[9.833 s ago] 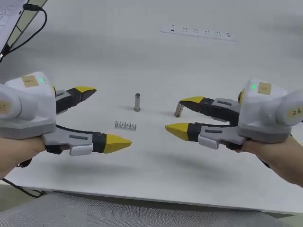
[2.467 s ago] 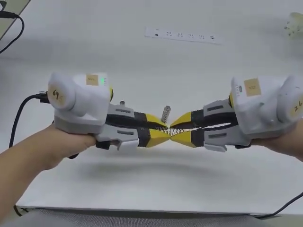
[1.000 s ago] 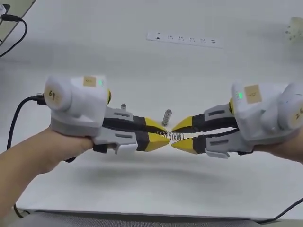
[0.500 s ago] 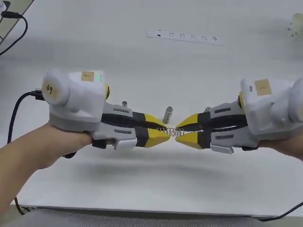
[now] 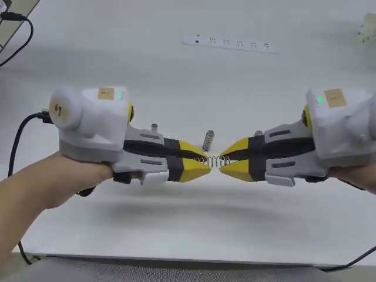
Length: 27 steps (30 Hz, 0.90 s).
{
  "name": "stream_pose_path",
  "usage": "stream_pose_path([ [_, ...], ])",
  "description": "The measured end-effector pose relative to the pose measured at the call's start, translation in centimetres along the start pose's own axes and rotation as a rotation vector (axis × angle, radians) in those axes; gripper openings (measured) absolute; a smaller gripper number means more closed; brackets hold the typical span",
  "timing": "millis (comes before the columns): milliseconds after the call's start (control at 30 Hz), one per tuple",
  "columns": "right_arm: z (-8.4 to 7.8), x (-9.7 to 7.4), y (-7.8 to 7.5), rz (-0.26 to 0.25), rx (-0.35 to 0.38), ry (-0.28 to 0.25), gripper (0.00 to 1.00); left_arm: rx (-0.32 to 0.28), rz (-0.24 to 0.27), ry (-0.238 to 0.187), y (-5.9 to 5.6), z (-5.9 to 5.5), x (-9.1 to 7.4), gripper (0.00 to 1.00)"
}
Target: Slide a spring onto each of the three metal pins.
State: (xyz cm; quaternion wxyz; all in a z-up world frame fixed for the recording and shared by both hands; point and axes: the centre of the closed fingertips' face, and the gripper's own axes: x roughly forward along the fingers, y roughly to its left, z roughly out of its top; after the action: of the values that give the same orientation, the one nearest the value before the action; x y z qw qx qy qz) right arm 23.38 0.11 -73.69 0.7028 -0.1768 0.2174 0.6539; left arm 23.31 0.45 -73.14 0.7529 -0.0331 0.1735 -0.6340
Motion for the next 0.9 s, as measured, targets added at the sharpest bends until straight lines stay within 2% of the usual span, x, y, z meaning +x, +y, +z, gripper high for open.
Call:
stream_pose_path([
  [133, 0.4, -0.1, 0.0, 0.002, 0.013, -0.021, 0.08, 0.006, 0.001, -0.001, 0.0, 0.0, -0.1, 0.02],
  [233, 1.2, -0.2, 0.2, 0.015, 0.029, -0.056, 0.08, 0.037, 0.015, 0.036, 0.3, -0.7, -0.1, 0.02],
  [267, 1.4, -0.2, 0.2, 0.013, 0.026, -0.064, 0.08, 0.034, 0.014, 0.032, 0.2, -0.7, -0.1, 0.02],
  [400, 1.4, 0.0, 0.3, 0.016, 0.022, -0.056, 0.08, 0.042, 0.020, 0.038, 0.2, -0.8, -0.1, 0.02],
  [533, 2.5, 0.2, 0.3, 0.020, 0.066, -0.116, 0.08, 0.058, 0.021, 0.052, 0.1, -1.0, -0.1, 0.02],
  [633, 2.7, 0.4, 0.5, 0.022, 0.058, -0.117, 0.08, 0.063, 0.025, 0.061, 0.2, -1.2, 0.0, 0.02],
  [800, 4.1, 0.9, 0.6, 0.018, 0.052, -0.167, 0.08, 0.074, 0.023, 0.060, -0.2, -1.2, 0.2, 0.02],
  [900, 4.5, 1.2, 0.8, 0.016, 0.040, -0.175, 0.08, 0.074, 0.024, 0.060, -0.3, -1.2, 0.3, 0.02],
])
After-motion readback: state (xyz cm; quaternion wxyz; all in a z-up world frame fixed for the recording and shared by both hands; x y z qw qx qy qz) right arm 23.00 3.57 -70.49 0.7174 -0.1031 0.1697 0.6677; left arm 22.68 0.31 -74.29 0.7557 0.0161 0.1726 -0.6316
